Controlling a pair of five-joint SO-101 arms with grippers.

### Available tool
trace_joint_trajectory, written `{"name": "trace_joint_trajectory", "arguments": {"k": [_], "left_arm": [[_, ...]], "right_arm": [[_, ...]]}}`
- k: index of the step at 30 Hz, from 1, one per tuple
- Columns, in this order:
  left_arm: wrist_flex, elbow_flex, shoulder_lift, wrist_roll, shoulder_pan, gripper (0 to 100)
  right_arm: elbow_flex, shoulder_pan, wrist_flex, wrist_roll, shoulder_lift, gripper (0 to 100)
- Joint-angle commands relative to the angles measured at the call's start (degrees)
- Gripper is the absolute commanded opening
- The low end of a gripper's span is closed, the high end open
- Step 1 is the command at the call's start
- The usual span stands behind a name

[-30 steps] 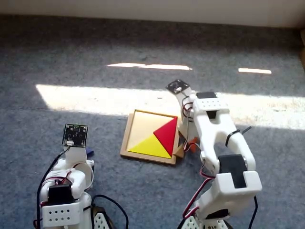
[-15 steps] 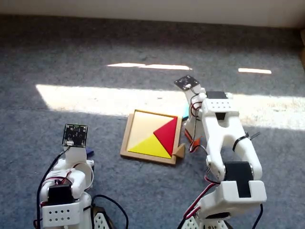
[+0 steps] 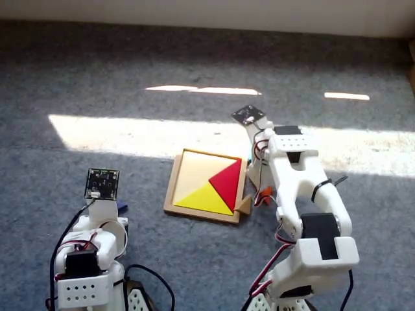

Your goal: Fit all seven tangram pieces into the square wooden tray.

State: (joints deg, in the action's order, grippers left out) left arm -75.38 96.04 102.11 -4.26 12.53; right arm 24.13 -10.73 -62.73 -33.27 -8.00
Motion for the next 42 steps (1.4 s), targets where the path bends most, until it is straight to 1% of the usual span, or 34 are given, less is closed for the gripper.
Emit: {"name": "trace_joint_trajectory", "arguments": {"k": [1,5,10,13,20,22,26,32,34,38,42], "left_arm": [[-0.4,1.1,2.3,-0.4,0.7,4],[-0.4,1.1,2.3,-0.4,0.7,4],[-0.4,1.1,2.3,-0.4,0.7,4],[-0.4,1.1,2.3,-0.4,0.7,4],[-0.4,1.1,2.3,-0.4,0.7,4],[-0.4,1.1,2.3,-0.4,0.7,4],[-0.4,1.1,2.3,-0.4,0.7,4],[-0.4,1.1,2.3,-0.4,0.7,4],[-0.4,1.1,2.3,-0.4,0.7,4],[-0.4,1.1,2.3,-0.4,0.7,4],[-0.4,1.1,2.3,-0.4,0.7,4]], "right_arm": [[0.2,-2.9,-1.9,-0.3,-1.1,22.8],[0.1,-4.3,-3.4,-0.3,-1.1,21.1],[0.1,-4.2,-3.3,-0.5,-1.1,11.3],[0.1,-4.2,-3.3,-0.5,-0.9,7.6],[-1.9,-3.8,-4.0,-0.5,-0.8,6.1],[-3.6,-3.3,-6.2,-0.5,-0.8,5.8],[-7.3,-1.9,-10.0,-0.5,-0.7,0.2],[-9.2,-2.2,-10.2,-0.6,0.5,0.5],[-8.8,-2.7,-10.1,-2.6,3.6,0.5],[-8.8,-6.1,-9.8,-5.2,10.3,0.5],[-8.8,-9.4,-5.3,-5.4,11.7,0.5]]}}
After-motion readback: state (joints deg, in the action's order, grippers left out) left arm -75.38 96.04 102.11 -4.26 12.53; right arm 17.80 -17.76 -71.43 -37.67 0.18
